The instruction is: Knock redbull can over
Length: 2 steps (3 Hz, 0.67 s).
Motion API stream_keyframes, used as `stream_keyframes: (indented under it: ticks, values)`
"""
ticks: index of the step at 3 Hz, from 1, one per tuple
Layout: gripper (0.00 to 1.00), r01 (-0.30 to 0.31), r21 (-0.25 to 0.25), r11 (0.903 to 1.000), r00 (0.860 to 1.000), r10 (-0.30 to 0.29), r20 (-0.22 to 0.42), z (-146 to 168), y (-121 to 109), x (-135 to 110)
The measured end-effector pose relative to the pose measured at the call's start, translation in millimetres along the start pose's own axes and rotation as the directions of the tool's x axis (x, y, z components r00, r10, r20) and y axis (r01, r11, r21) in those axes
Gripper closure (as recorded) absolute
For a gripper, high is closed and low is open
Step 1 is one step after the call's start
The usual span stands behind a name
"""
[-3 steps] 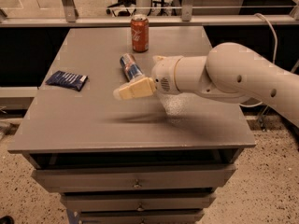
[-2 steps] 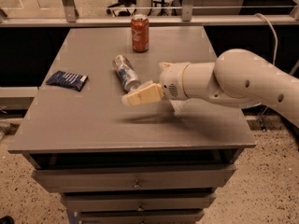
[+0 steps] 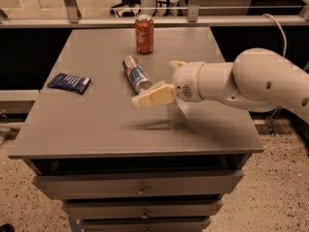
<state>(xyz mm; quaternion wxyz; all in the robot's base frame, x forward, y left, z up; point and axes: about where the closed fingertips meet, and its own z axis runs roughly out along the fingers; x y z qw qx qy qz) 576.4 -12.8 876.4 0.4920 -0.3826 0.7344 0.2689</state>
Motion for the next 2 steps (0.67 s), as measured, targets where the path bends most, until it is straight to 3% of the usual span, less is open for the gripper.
stream_keyframes:
  ticks: [1, 2]
  values:
    - [0.0, 0.039, -0.02, 0.999, 0.997, -0.037, 0.061, -32, -5, -12]
    - [0.0, 0.06, -0.026, 0.9979, 0.996, -0.058, 0.074, -43, -5, -14]
